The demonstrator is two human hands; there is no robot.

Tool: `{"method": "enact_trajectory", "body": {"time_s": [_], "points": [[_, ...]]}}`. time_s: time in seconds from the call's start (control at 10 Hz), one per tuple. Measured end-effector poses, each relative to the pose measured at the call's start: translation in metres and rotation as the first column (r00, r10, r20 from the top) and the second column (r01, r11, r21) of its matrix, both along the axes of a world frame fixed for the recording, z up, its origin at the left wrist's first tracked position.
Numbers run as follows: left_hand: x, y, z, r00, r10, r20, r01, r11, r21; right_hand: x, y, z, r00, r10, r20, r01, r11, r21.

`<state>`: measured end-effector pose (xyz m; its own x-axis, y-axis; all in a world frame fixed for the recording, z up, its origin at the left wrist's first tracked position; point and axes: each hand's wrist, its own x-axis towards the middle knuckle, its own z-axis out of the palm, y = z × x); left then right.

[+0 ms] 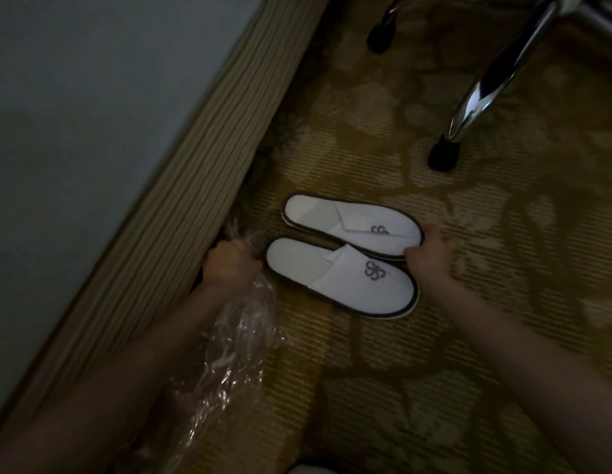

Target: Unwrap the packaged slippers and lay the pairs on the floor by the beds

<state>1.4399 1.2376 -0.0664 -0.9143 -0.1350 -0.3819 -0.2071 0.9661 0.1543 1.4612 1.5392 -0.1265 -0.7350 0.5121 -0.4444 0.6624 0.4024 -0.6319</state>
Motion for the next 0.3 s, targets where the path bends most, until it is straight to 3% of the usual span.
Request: {"method": "enact_trajectory", "body": {"time_s": [0.1, 0.2, 0.3], "points": [[0.008, 0.006, 0.030, 0.991, -0.123, 0.058, 0.130, 0.983, -0.133, 0.002, 0.003, 0.038, 0.996, 0.010, 0.089, -0.013, 0.999, 0.029], [0.020, 0.008, 0.069, 0.963, -0.243, 0.114, 0.261, 0.945, -0.195, -0.002, 0.009, 0.088, 0.985, 0.133, 0.114, -0.131, 0.991, -0.028], [0.033, 0.012, 0.115, 0.959, -0.211, 0.186, 0.234, 0.966, -0.106, 0.002, 0.011, 0.146, 0.986, 0.048, 0.160, -0.016, 0.981, -0.195]]}}
